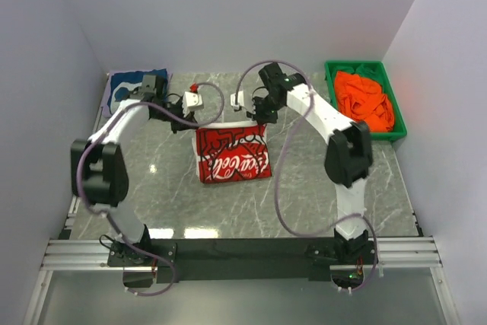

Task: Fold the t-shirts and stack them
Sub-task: Fold the tshirt

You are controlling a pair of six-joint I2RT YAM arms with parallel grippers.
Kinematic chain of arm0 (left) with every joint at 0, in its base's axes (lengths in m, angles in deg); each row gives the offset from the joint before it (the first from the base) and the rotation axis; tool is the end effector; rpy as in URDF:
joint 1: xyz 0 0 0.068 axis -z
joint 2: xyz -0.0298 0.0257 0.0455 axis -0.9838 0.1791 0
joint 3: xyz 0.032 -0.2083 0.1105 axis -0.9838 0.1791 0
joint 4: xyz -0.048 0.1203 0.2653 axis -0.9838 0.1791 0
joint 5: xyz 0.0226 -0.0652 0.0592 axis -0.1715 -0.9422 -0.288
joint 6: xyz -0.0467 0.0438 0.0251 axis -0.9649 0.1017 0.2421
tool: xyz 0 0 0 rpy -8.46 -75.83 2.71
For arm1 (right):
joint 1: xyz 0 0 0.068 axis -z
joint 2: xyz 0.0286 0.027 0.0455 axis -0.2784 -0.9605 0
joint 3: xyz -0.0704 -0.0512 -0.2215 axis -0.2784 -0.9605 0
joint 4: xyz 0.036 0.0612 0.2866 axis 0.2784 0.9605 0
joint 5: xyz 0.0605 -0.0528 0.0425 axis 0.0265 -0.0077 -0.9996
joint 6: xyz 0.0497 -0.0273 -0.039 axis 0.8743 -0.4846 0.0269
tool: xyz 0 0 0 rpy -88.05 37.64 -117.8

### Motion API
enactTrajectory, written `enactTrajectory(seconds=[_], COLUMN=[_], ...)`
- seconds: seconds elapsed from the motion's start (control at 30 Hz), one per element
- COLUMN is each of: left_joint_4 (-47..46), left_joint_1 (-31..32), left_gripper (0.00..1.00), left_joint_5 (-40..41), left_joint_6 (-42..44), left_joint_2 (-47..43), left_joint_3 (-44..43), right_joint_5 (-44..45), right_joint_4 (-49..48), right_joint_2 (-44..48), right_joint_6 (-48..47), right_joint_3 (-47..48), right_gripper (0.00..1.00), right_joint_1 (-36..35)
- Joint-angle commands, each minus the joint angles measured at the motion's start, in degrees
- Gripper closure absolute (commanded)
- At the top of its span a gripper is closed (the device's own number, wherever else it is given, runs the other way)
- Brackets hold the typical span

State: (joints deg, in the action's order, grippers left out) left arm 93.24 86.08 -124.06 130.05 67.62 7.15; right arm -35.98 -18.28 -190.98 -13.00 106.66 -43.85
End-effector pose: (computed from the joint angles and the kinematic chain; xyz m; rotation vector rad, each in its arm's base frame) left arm 0.3773 -0.0843 0.2065 1.4438 1.7493 -0.6549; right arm 0.3931 0.2310 0.2188 -1.9571 1.6804 0.3090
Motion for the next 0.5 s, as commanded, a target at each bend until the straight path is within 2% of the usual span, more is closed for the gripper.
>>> enactTrajectory(seconds=[0.0,0.1,0.23,0.47], left_joint_4=[-4.15,-4.17,0.05,-2.32], left_joint_1=[-0.15,-0.15,-0.76,-2.26], left_gripper=[0.99,0.99,0.99,0.99], left_joint_5=[2.21,4.41,5.82,6.17], left_joint_6=[-6.24,-10.47,-12.33,-12.24], left_joint_2=[8.54,17.33,26.39,24.48], left_joint_3=[-7.30,-14.59,-22.78,-16.73], right_joint_5=[1.09,2.67,4.78,5.23], right_joint_4=[4.58,4.24,-1.03,-4.29], right_joint_2=[-8.15,-14.67,-17.93,-18.11], right_joint_6=[-2.69,-2.69,-1.03,4.78], right_joint_3=[10.30,15.77,15.09,16.14], right_gripper=[1.00,1.00,1.00,1.00], right_joint_1=[2.19,2.81,2.72,2.46])
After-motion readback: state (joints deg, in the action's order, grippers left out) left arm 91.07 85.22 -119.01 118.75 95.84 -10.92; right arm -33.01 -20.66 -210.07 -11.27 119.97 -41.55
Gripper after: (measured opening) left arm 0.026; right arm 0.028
